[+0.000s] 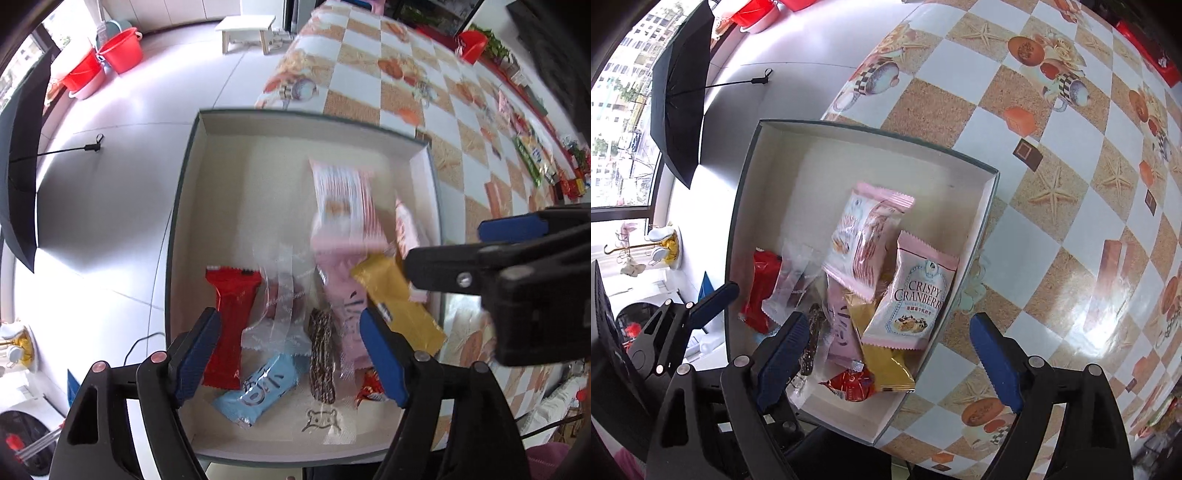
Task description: Organize snacks
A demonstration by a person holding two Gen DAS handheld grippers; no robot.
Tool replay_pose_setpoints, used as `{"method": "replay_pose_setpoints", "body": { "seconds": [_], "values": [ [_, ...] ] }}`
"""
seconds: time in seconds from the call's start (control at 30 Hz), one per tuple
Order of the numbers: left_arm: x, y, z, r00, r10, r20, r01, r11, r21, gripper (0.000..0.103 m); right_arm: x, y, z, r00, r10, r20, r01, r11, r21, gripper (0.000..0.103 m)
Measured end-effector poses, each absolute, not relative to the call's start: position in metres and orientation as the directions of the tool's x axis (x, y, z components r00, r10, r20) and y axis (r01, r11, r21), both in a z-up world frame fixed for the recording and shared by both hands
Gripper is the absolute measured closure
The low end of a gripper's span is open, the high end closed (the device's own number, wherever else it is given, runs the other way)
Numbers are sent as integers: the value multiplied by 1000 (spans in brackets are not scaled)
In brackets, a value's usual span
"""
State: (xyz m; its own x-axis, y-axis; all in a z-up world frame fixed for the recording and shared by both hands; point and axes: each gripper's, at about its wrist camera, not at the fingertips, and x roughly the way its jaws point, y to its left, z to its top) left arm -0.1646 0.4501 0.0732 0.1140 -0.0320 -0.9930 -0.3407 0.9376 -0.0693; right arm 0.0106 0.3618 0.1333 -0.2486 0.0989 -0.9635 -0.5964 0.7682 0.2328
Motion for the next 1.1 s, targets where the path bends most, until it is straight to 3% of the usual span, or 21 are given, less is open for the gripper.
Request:
{"method": "replay_pose_setpoints", "body": {
  "seconds": [0.13, 0.23, 0.5, 0.83, 1.1],
  "values": [
    [-169, 443, 75, 103, -11, -995, -326, 944, -45, 20, 7, 348, 137, -250, 97, -963, -572, 788, 228, 13],
    [-171, 436, 81, 123, 8, -992, -310, 950, -31, 20, 2, 339, 141, -233, 85, -969, -577, 790, 208, 0],
    [-174, 422, 93, 129, 23, -991, -263, 965, -12, 20, -10, 324, 149, -242, 72, -968, -565, 800, 201, 0],
    [-171, 413, 96, 77, 36, -996, -237, 971, 16, 20, -28, 328, 165, -158, 25, -987, -684, 718, 128, 0],
    [-162, 410, 99, 45, 64, -997, -234, 971, 51, 20, -21, 311, 174, -162, 65, -985, -661, 734, 157, 0]
  ]
}}
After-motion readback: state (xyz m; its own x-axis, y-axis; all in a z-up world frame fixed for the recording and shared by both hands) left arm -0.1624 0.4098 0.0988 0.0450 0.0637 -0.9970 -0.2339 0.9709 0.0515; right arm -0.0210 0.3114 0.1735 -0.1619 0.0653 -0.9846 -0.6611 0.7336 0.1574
